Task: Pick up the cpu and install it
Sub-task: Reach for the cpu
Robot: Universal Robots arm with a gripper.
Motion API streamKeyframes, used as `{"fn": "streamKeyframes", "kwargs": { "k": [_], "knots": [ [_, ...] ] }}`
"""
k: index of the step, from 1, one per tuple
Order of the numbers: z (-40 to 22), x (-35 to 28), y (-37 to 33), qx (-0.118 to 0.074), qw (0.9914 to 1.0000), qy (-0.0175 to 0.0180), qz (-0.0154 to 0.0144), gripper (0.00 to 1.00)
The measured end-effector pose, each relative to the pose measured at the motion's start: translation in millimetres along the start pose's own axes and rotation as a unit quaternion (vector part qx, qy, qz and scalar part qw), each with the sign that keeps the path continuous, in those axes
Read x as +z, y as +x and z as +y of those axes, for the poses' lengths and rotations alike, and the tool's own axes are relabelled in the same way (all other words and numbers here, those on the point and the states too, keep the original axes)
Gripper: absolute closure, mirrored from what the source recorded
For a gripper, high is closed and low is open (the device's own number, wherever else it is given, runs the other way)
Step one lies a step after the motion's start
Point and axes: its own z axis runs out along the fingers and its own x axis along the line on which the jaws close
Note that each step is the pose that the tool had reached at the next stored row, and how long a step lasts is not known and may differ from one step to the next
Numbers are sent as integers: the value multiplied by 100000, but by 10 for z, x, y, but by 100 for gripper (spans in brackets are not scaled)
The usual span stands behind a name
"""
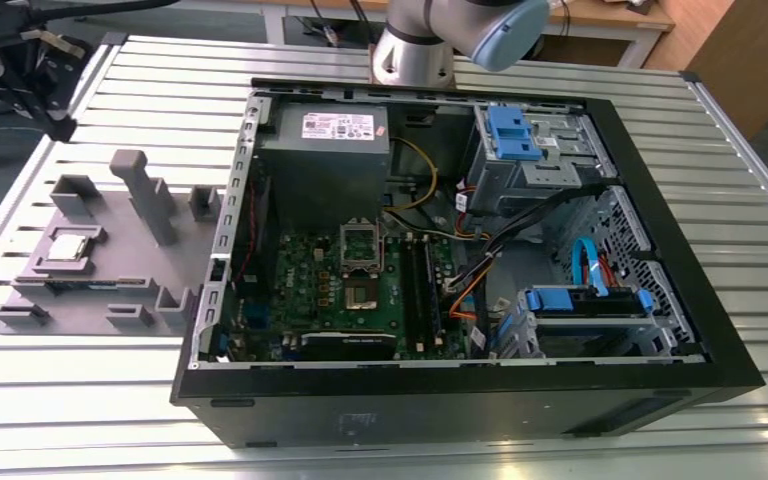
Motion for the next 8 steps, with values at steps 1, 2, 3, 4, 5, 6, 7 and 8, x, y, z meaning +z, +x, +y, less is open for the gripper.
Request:
{"fn": "streamKeyframes", "kwargs": {
  "k": [1, 2, 3, 4, 5, 6, 7, 8],
  "knots": [
    [-9, 2, 1, -1, 100000, -1, -4, 90],
    [-17, 3, 3, -1, 100000, -2, -5, 90],
    [-25, 3, 3, 0, 100000, 0, 0, 90],
    [-33, 4, 4, -1, 100000, -2, 2, 90],
    [-41, 5, 5, -1, 100000, -4, 2, 90],
    [-49, 6, 6, 0, 100000, -8, -1, 90],
    [-58, 7, 6, -1, 100000, -13, -3, 90],
    [-66, 8, 7, 2, 100000, -16, 0, 90]
  ]
}}
